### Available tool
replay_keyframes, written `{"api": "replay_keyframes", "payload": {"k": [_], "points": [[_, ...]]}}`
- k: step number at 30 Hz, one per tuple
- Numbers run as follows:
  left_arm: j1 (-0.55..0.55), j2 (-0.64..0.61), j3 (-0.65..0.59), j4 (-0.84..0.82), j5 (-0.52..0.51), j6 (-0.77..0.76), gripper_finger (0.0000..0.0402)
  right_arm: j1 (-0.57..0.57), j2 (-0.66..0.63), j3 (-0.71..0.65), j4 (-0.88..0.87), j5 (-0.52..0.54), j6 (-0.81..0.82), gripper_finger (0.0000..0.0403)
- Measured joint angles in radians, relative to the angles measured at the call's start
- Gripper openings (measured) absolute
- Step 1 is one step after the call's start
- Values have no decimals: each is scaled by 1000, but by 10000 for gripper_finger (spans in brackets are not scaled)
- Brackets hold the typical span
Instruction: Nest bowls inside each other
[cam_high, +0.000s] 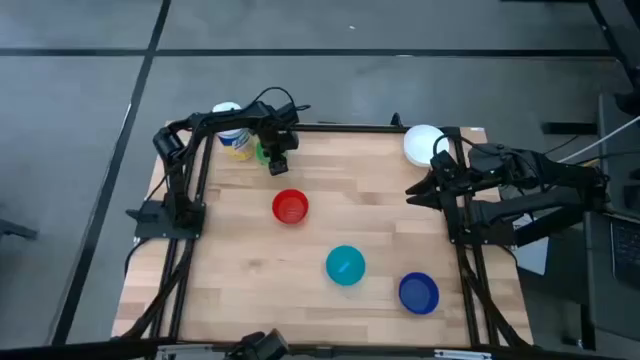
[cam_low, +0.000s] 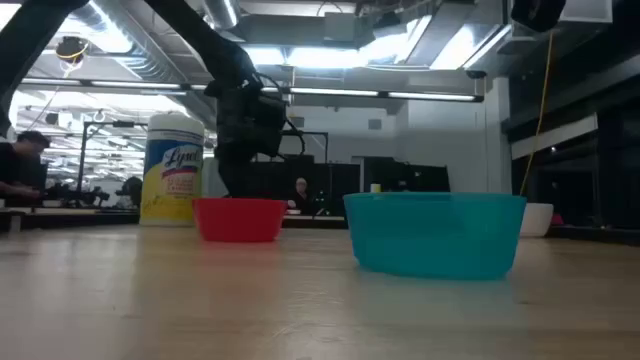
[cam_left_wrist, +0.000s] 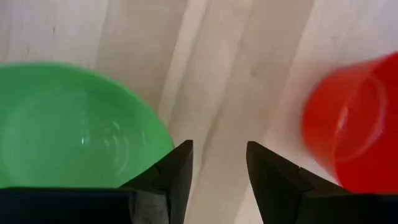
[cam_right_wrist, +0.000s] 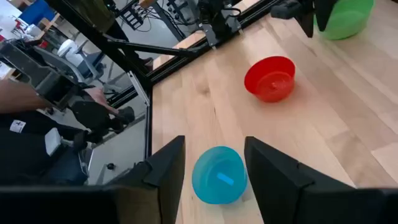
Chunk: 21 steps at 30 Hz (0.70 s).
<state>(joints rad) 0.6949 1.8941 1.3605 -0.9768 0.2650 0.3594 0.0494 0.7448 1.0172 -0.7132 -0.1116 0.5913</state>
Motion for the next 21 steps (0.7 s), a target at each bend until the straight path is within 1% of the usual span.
{"api": "replay_keyframes", "payload": {"k": [5,7,9,13,15,18,21], "points": [[1,12,0,73,-17,-3,146,0,0,0,25,3,0,176],[1,12,0,98,-42,1,146,0,0,0,29,17,0,178],[1,12,0,114,-62,2,146,0,0,0,29,24,0,177],[1,1,0,112,-67,-22,145,0,0,-1,34,25,4,172],[-7,-13,0,111,-97,-31,145,0,0,0,37,25,4,170],[-26,-36,0,107,-196,-28,145,0,0,-1,41,25,4,170],[-36,-43,0,109,-224,-24,145,0,0,-1,41,26,5,174]]}}
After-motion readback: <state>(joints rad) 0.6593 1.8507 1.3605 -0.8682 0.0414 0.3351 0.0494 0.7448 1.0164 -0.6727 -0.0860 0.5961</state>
